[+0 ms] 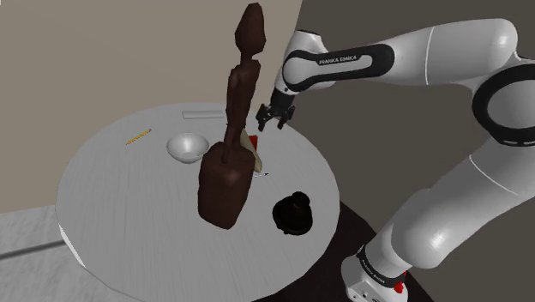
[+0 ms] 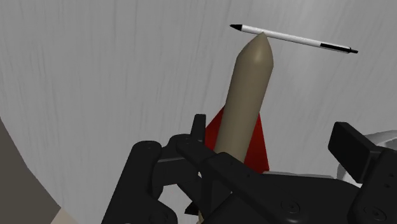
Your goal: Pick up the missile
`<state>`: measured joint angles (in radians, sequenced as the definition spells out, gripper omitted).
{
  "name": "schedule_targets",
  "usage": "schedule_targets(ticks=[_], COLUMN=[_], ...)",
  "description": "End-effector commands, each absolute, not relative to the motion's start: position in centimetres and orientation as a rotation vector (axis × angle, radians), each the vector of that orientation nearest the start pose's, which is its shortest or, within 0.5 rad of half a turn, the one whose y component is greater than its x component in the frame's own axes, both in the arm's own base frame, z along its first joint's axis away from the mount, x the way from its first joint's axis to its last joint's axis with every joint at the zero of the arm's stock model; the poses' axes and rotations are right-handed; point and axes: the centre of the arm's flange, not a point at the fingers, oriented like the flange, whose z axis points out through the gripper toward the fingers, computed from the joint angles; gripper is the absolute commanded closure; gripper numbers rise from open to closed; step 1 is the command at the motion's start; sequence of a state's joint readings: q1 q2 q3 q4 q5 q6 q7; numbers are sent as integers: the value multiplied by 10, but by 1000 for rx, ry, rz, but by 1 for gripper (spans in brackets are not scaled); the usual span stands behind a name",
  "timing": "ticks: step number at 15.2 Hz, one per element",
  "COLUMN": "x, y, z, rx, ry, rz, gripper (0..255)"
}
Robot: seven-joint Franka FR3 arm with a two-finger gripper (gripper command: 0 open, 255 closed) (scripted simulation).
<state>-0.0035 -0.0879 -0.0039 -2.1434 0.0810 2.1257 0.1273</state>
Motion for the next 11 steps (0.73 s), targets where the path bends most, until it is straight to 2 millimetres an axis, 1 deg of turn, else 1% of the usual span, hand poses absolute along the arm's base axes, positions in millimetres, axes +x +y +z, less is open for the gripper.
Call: schedule_targets(ticks=[1, 11], x=[547, 656], y=[0, -13], z=[435, 366], rx=[-3059, -3080], ry=[299, 451], rz=[-106, -125], gripper=[0, 0])
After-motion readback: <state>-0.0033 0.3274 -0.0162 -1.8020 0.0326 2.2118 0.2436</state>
